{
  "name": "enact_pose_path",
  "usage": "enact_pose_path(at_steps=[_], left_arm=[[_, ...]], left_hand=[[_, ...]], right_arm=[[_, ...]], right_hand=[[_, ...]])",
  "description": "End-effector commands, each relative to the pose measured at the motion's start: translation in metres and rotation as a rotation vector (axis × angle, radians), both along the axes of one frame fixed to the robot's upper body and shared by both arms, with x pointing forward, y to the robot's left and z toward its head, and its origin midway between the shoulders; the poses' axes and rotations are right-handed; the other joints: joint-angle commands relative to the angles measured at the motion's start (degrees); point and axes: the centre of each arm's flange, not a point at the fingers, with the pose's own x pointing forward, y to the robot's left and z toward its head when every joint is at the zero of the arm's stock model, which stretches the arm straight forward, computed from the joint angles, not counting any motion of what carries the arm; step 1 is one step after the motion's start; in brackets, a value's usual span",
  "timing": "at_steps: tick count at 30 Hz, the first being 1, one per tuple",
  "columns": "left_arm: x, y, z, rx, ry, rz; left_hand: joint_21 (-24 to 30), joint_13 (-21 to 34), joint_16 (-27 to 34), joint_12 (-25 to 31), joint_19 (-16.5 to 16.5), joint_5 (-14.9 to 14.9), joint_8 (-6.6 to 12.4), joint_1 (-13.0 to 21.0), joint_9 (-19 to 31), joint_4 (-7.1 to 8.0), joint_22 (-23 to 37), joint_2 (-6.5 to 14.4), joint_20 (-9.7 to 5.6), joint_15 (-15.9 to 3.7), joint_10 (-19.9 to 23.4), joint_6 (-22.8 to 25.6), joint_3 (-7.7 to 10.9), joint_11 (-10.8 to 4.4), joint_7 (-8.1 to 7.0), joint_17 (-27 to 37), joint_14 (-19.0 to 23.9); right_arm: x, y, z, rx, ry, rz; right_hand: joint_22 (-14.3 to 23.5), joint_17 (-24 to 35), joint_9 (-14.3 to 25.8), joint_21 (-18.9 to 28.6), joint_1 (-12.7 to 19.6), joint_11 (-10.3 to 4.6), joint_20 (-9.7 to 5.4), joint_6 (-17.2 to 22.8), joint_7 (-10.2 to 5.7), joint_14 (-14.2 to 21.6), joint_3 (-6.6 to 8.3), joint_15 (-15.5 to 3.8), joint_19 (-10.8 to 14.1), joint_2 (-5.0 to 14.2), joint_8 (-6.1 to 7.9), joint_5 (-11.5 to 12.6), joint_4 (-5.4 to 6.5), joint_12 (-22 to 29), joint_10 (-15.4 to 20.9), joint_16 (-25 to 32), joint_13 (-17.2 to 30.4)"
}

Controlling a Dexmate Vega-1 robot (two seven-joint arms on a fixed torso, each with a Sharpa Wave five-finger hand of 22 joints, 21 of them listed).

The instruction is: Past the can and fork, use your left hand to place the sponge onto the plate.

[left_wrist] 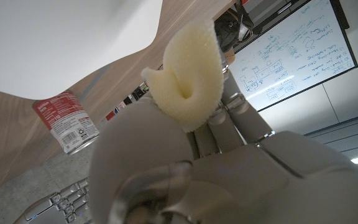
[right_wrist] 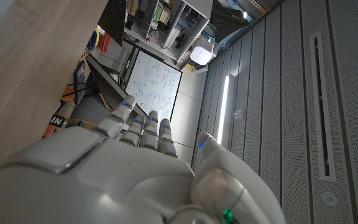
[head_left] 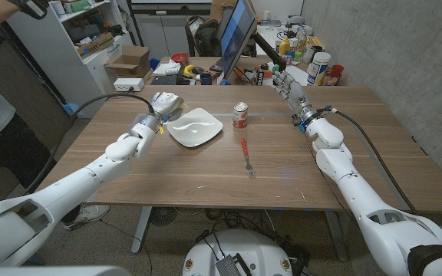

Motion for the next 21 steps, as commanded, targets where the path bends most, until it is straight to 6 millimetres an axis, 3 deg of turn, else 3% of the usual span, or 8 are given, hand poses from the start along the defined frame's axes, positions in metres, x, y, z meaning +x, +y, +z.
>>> enact_pose_path(at_steps=[1,21], left_arm=[[0.017,-0.027,-0.001,0.034,0.049,-0.075],[0.023,-0.028,-0.017,0.065,0.163,-0.034]], left_hand=[[0.37,0.2,-0.02,-0.33,-0.4,0.51,-0.17,0.26,0.14,0.74,0.06,1.43,-2.77,-1.22,4.07,0.19,0.38,-4.54,-0.24,0.28,0.75],[1.32,0.31,-0.02,-0.56,-0.56,0.81,-0.46,0.19,0.22,0.55,-0.25,1.53,-2.81,-1.38,4.59,0.4,0.59,-4.26,0.16,0.6,0.75]], right_arm=[[-0.009,0.002,0.001,-0.019,-0.022,0.01],[-0.011,-0.001,-0.002,-0.01,-0.02,0.018]], right_hand=[[0.08,-0.05,0.27,-0.33,-0.67,0.06,-2.22,0.09,-0.26,0.37,0.44,-0.19,0.59,2.21,0.32,0.24,-0.02,0.26,0.38,-0.17,0.24],[0.08,-0.07,0.27,-0.51,-0.71,0.06,-2.23,0.14,-0.27,0.41,0.52,-0.18,0.75,2.14,0.34,0.22,-0.06,0.25,0.37,-0.18,0.24]])
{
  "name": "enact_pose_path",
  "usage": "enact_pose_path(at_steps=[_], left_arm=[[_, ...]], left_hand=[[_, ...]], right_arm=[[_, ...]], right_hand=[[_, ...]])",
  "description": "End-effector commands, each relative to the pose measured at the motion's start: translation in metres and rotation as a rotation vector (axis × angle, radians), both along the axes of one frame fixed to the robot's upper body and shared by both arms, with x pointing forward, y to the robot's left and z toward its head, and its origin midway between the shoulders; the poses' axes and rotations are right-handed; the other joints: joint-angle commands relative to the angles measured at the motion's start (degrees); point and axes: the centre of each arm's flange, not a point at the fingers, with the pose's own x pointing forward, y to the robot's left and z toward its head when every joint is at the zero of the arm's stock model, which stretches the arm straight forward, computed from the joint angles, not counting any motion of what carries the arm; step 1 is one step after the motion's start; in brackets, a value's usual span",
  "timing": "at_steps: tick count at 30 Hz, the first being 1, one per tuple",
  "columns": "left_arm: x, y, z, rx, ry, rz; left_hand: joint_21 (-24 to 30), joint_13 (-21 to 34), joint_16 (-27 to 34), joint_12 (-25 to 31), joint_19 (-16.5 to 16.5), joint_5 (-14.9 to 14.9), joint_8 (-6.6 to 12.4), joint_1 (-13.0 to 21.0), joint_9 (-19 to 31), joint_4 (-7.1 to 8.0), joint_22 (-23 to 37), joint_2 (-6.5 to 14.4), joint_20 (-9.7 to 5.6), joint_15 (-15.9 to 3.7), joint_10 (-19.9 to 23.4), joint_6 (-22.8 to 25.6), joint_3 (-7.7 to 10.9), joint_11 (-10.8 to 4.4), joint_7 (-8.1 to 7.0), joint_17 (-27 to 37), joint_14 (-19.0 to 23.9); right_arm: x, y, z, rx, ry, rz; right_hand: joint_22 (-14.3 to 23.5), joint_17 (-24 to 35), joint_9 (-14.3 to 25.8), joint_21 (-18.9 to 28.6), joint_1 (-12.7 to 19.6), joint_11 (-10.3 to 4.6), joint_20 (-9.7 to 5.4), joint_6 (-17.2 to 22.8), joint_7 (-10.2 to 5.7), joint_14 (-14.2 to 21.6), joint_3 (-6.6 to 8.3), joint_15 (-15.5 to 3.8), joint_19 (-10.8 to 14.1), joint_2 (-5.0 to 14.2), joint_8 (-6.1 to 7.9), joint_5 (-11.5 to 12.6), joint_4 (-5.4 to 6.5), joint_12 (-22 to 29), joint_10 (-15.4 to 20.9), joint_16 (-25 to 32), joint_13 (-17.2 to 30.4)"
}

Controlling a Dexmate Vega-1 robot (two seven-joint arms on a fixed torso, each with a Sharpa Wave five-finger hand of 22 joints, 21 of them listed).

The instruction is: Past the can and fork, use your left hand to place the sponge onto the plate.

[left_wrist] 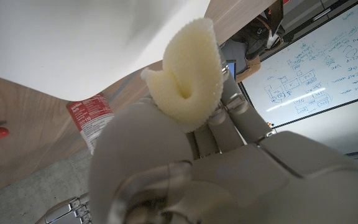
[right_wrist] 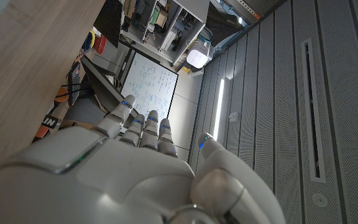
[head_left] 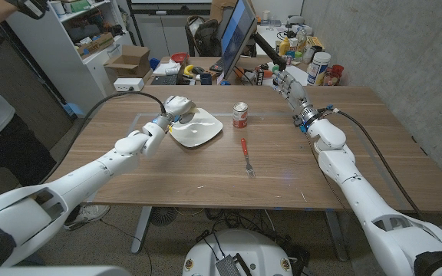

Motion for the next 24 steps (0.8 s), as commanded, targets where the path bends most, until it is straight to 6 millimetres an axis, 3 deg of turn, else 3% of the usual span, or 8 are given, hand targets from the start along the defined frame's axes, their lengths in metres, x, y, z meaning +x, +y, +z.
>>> enact_pose_path(at_steps=[1,24], left_arm=[[0.004,-0.002,-0.009,0.029,0.041,0.03],[0.01,-0.003,-0.02,0.102,0.015,0.124]], left_hand=[[0.41,0.32,0.07,-0.28,-0.31,0.36,-0.04,0.68,0.24,0.46,0.02,1.0,-2.88,-0.97,4.52,0.38,0.69,-4.12,0.19,0.31,0.89],[1.33,0.61,-0.11,-0.75,-0.83,0.45,-0.5,0.71,0.34,0.19,-0.25,1.08,-2.93,-0.98,4.28,0.1,1.03,-4.11,0.25,0.57,0.53]], right_arm=[[-0.002,0.0,-0.001,-0.002,-0.003,0.003],[-0.006,-0.002,-0.002,0.012,-0.013,0.004]], right_hand=[[0.09,-0.07,0.28,-0.08,-0.71,0.13,-2.54,0.14,-0.26,0.41,0.53,-0.18,0.42,2.14,0.34,0.22,-0.06,0.25,0.38,-0.18,0.24],[0.09,-0.07,0.27,-0.28,-0.75,-0.11,-2.55,0.16,-0.21,0.41,0.63,-0.2,0.56,2.12,0.33,0.2,-0.08,0.26,0.42,-0.2,0.24]])
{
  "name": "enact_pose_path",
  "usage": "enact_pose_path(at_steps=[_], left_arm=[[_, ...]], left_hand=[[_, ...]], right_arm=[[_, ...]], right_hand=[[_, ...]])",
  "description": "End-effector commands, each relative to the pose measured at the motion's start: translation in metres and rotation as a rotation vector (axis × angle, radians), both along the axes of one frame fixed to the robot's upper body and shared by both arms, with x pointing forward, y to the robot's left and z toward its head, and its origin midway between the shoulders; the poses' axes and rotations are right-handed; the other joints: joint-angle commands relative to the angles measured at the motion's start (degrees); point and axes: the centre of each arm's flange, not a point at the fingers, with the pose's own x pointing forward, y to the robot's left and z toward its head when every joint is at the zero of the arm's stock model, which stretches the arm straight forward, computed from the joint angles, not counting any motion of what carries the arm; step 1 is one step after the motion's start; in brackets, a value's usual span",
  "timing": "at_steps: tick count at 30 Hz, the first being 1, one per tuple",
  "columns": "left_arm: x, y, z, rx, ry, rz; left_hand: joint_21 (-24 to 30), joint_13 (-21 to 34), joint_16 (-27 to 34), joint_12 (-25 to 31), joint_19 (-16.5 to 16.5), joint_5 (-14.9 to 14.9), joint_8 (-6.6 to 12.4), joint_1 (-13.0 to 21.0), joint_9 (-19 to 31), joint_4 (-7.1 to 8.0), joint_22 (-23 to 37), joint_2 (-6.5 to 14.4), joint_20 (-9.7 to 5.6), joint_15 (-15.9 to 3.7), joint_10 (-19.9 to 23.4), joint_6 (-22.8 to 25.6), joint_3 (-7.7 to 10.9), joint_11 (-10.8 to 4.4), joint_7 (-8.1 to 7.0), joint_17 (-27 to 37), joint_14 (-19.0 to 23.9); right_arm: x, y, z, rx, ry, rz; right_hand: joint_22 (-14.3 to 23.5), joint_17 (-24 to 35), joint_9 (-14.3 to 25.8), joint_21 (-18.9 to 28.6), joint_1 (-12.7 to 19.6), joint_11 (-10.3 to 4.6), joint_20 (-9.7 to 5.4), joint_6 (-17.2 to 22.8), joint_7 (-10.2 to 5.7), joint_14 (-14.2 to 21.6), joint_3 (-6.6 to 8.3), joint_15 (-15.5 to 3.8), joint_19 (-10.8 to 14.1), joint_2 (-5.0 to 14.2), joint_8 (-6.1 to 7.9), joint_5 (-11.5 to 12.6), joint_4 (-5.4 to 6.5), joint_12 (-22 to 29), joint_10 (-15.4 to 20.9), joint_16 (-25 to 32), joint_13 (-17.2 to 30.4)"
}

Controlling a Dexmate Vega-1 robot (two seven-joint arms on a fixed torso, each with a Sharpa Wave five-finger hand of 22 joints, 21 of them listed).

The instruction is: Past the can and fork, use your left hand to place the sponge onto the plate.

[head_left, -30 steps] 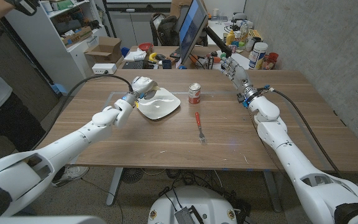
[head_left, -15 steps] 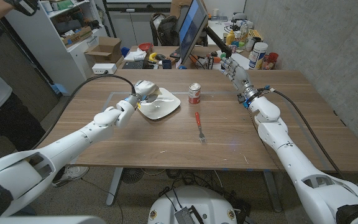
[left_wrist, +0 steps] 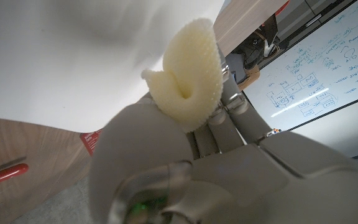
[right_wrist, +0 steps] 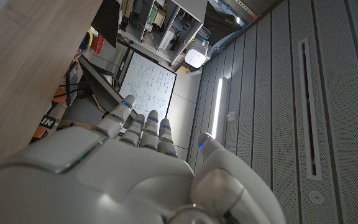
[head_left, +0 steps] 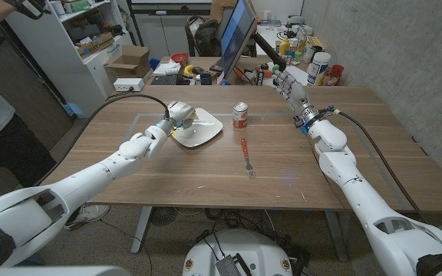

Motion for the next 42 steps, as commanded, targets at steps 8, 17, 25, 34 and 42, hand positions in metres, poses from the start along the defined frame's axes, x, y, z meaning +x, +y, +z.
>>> enact_pose_path(at_steps=[8,17,25,34,42], left_arm=[[0.004,0.003,-0.005,0.023,-0.019,0.09],[0.005,0.007,-0.007,0.033,-0.061,0.167],[0.005,0.005,-0.009,0.022,-0.133,0.22],[0.004,0.003,-0.012,-0.01,-0.268,0.323],[0.009,0.004,-0.013,-0.032,-0.248,0.363]], left_hand=[[0.74,0.23,-0.93,-1.39,-2.54,-0.12,-0.99,-1.14,0.44,1.04,-0.32,0.48,-2.08,-0.32,2.72,-1.67,0.48,-4.15,-0.74,0.43,-1.2],[0.57,0.44,-2.21,-2.74,-4.22,-0.57,-1.58,-7.42,0.43,3.8,-1.2,-1.81,-0.69,-0.01,1.0,-3.34,-1.81,-3.73,-1.41,0.3,-4.05],[-0.72,-0.17,-2.46,-3.54,-3.89,-0.16,-1.8,-15.05,0.05,6.66,-1.98,-7.16,0.7,0.1,1.73,-3.87,-5.6,-3.32,-1.88,-0.12,-4.2],[-3.95,-0.74,-3.8,-4.37,-3.47,1.77,-2.82,-21.54,-0.55,8.32,-2.2,-15.84,3.2,-0.13,2.71,-6.55,-10.8,-3.54,-3.07,-2.45,-4.14],[-10.02,-2.26,-8.12,-8.73,-6.65,3.94,-3.34,-24.66,-0.95,9.01,-2.32,-17.16,8.08,2.56,-3.73,-15.38,-15.34,-1.06,-4.9,-3.62,-12.32]], right_arm=[[0.0,0.001,0.0,0.005,-0.001,-0.001],[0.002,0.004,0.003,0.003,-0.003,0.011],[0.004,0.006,0.005,-0.001,-0.009,0.015],[0.007,0.004,0.005,-0.002,-0.009,0.018],[0.009,0.003,0.005,-0.004,-0.014,0.025]], right_hand=[[0.1,-0.08,0.28,-0.35,-0.77,-0.06,-2.6,0.2,-0.23,0.43,0.27,-0.2,0.61,2.09,0.34,0.19,-0.02,0.24,0.39,-0.2,0.23],[0.1,-0.08,0.28,-0.43,-0.78,-0.07,-2.59,0.18,-0.22,0.44,0.29,-0.16,0.65,2.04,0.33,0.18,-0.04,0.24,0.39,-0.21,0.23],[0.1,-0.09,0.28,-0.49,-0.81,0.1,-2.46,0.18,-0.2,0.49,0.29,-0.11,0.72,1.94,0.33,0.16,-0.06,0.27,0.49,-0.2,0.23],[0.1,-0.1,0.28,-0.55,-0.82,0.09,-2.4,0.23,-0.24,0.57,0.3,-0.09,0.81,1.85,0.34,0.14,-0.11,0.27,0.51,-0.18,0.23],[0.1,-0.13,0.27,-0.6,-0.78,0.1,-2.33,0.27,-0.25,0.67,0.34,-0.03,0.92,1.79,0.35,0.13,-0.19,0.28,0.54,-0.17,0.23]])
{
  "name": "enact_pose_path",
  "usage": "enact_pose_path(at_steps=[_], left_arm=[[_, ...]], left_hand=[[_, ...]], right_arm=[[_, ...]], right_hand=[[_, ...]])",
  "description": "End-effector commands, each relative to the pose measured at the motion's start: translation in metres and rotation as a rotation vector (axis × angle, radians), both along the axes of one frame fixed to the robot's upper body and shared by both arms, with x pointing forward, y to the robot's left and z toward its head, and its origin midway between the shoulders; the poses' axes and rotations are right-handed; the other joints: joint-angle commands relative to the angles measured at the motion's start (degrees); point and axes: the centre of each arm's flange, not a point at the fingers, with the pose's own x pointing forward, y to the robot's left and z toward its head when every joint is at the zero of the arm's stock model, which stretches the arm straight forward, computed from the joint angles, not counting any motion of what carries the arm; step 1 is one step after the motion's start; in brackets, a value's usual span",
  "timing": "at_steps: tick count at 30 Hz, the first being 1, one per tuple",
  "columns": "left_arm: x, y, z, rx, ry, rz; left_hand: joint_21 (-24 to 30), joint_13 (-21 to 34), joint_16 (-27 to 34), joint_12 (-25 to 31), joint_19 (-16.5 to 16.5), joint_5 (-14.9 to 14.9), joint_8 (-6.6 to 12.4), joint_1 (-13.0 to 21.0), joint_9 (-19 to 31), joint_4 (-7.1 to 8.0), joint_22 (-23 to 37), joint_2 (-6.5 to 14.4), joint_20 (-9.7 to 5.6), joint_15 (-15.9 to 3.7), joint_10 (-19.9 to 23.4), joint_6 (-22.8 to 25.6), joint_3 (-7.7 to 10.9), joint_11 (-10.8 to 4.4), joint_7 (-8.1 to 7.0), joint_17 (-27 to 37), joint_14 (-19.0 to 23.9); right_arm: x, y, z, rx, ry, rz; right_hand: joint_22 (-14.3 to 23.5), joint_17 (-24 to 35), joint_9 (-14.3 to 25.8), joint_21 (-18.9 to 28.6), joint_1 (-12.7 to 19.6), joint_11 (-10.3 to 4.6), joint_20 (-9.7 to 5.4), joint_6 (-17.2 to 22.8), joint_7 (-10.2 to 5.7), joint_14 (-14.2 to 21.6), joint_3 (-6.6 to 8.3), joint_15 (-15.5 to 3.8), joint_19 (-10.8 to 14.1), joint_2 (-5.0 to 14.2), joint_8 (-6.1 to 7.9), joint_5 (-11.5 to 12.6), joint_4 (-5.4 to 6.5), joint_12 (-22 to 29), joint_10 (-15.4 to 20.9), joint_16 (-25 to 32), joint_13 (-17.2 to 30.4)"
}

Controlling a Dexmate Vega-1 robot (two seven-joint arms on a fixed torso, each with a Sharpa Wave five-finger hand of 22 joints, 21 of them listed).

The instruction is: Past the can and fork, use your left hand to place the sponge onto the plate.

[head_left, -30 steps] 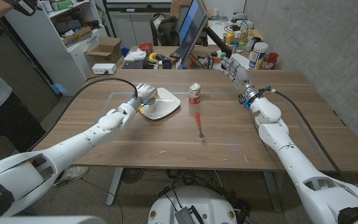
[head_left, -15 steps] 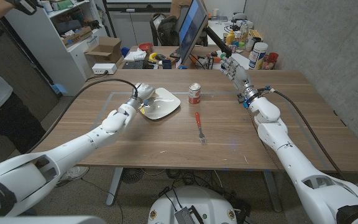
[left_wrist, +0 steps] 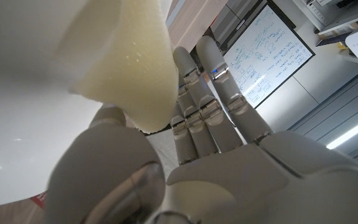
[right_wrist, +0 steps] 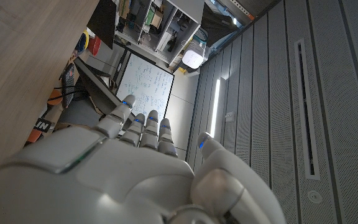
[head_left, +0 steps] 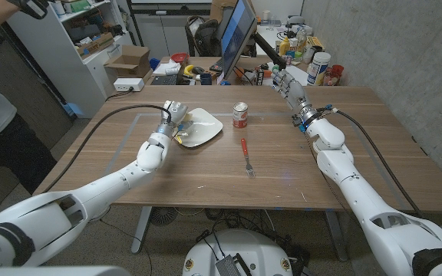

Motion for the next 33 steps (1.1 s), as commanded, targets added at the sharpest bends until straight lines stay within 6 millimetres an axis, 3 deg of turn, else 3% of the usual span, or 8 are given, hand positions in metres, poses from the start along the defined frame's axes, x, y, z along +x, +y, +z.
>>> enact_pose_path(at_steps=[1,4,7,9,10,19,25,33], left_arm=[[0.003,0.001,0.001,-0.049,-0.021,0.09],[0.004,0.0,0.002,-0.051,-0.01,0.107],[0.006,-0.001,0.003,-0.063,0.015,0.127],[0.007,-0.002,0.004,-0.047,0.022,0.142],[0.007,-0.002,0.004,-0.049,0.028,0.137],[0.004,0.002,0.011,-0.078,0.005,0.119],[-0.005,0.011,0.025,-0.209,0.042,0.049],[-0.011,0.013,0.03,-0.245,0.038,0.019]], left_hand=[[-5.32,-0.95,-3.42,-3.81,-2.7,1.94,-0.21,-1.11,-0.15,-0.33,0.06,0.26,3.61,3.05,-7.75,-6.76,-3.44,3.23,-1.37,-0.3,-8.76],[-8.92,-1.32,-4.33,-4.51,-5.74,2.59,-0.32,-1.07,-0.23,-0.68,0.02,0.49,6.21,5.24,-11.43,-10.45,-5.18,4.32,-1.76,-0.34,-15.63],[-15.76,-1.76,-4.44,-4.79,-13.4,3.49,-0.35,-1.61,-0.32,-0.54,0.12,1.37,12.11,8.03,-19.69,-17.22,-7.73,4.72,-2.66,-0.26,-26.38],[-19.98,-1.87,-4.39,-4.72,-18.8,4.02,-0.06,-1.93,-0.33,-0.16,0.27,2.08,14.12,9.39,-24.16,-19.77,-8.87,4.61,-3.05,-0.25,-31.52],[-20.83,-1.88,-4.47,-4.83,-19.44,4.16,-0.2,-1.99,-0.34,0.0,0.32,2.41,14.59,10.09,-25.76,-20.93,-9.12,4.89,-3.13,-0.22,-33.29],[-25.33,-1.91,-4.25,-4.64,-22.86,4.64,-0.23,-2.36,-0.39,0.71,0.47,3.2,15.15,12.41,-32.81,-26.6,-10.67,5.16,-4.17,-0.2,-40.42],[-26.32,-1.91,-4.24,-4.6,-23.65,4.7,-0.17,-2.63,-0.41,0.89,0.49,3.11,15.18,12.85,-34.1,-27.5,-11.19,5.94,-4.19,-0.2,-41.75],[-28.81,-1.98,-4.35,-4.7,-25.53,4.82,-0.27,-3.04,-0.51,1.54,0.47,4.21,15.25,14.06,-37.92,-30.23,-11.77,6.33,-4.94,-0.22,-45.77]], right_arm=[[0.003,-0.001,0.002,0.0,-0.006,0.006],[0.004,-0.001,0.003,-0.006,-0.01,0.013],[0.006,0.0,0.003,-0.003,-0.007,0.026],[0.007,0.0,0.003,-0.011,-0.008,0.021],[0.008,0.001,0.002,-0.008,-0.003,0.032],[0.009,0.0,0.005,-0.015,-0.008,0.018],[0.009,-0.002,0.007,-0.019,-0.01,0.017],[0.01,0.0,0.008,-0.019,-0.01,0.02]], right_hand=[[0.1,0.15,0.27,-0.12,-0.77,0.11,-2.13,0.28,-0.26,0.44,0.36,-0.28,0.72,1.79,0.36,0.13,-0.21,0.28,0.56,-0.18,0.23],[0.1,0.13,0.27,-0.13,-0.72,0.08,-2.11,0.26,-0.24,0.49,0.39,-0.29,0.78,1.76,0.35,0.13,-0.26,0.29,0.6,-0.18,0.23],[0.1,0.1,0.27,-0.15,-0.66,0.12,-2.03,0.38,-0.22,0.58,0.42,-0.29,0.84,1.74,0.39,0.12,-0.33,0.31,0.66,-0.17,0.23],[0.09,0.07,0.27,-0.17,-0.57,0.04,-2.01,0.38,-0.17,0.62,0.48,-0.24,0.94,1.7,0.38,0.12,-0.44,0.32,0.71,-0.19,0.23],[0.09,0.05,0.27,-0.16,-0.52,0.17,-1.83,0.43,-0.02,0.68,0.52,-0.12,1.03,1.69,0.39,0.12,-0.49,0.35,0.79,-0.19,0.22],[0.08,0.0,0.27,-0.25,-0.36,0.13,-1.78,0.55,-0.01,0.77,0.62,-0.08,1.08,1.61,0.42,0.1,-0.69,0.36,0.88,-0.22,0.22],[0.08,-0.01,0.27,-0.33,-0.32,0.15,-1.76,0.59,-0.07,0.76,0.65,-0.11,1.08,1.57,0.42,0.08,-0.74,0.32,0.84,-0.25,0.22],[0.09,0.03,0.27,-0.48,-0.35,-0.12,-1.95,0.58,-0.21,0.72,0.72,-0.25,1.06,1.6,0.39,0.05,-0.73,0.31,0.9,-0.28,0.22]])
